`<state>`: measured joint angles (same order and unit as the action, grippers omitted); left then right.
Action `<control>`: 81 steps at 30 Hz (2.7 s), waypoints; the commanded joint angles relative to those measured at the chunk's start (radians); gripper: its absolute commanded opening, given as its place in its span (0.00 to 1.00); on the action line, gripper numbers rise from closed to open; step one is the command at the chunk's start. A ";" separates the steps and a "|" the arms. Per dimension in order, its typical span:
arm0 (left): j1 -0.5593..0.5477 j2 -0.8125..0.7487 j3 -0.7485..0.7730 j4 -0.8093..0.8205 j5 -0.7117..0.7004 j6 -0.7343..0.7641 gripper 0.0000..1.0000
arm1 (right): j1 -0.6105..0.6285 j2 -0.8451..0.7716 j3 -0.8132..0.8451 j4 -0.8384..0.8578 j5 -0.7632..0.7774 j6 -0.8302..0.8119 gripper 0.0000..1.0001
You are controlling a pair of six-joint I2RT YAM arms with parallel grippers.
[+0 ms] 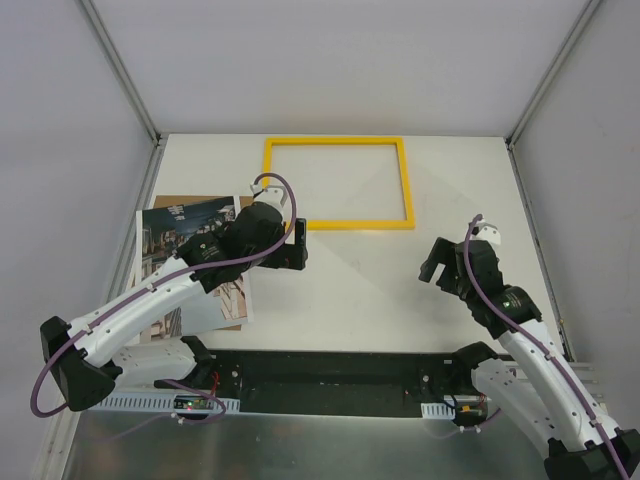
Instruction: Put the photo into the frame
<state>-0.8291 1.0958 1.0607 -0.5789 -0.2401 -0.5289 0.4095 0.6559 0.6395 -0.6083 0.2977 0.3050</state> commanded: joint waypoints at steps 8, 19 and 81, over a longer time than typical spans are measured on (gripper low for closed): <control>0.012 -0.007 -0.008 0.031 0.012 -0.003 0.99 | -0.023 0.004 0.011 0.007 -0.011 0.005 0.96; 0.013 -0.002 -0.015 0.027 0.054 -0.003 0.99 | -0.282 0.082 -0.043 0.223 -0.283 0.023 0.96; 0.031 0.047 0.065 -0.009 0.142 0.056 0.99 | -0.591 1.278 -0.276 2.058 -0.793 0.625 0.63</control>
<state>-0.8093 1.1324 1.0859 -0.5816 -0.1120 -0.4816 -0.1898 1.9118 0.3717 1.3731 -0.4908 0.9352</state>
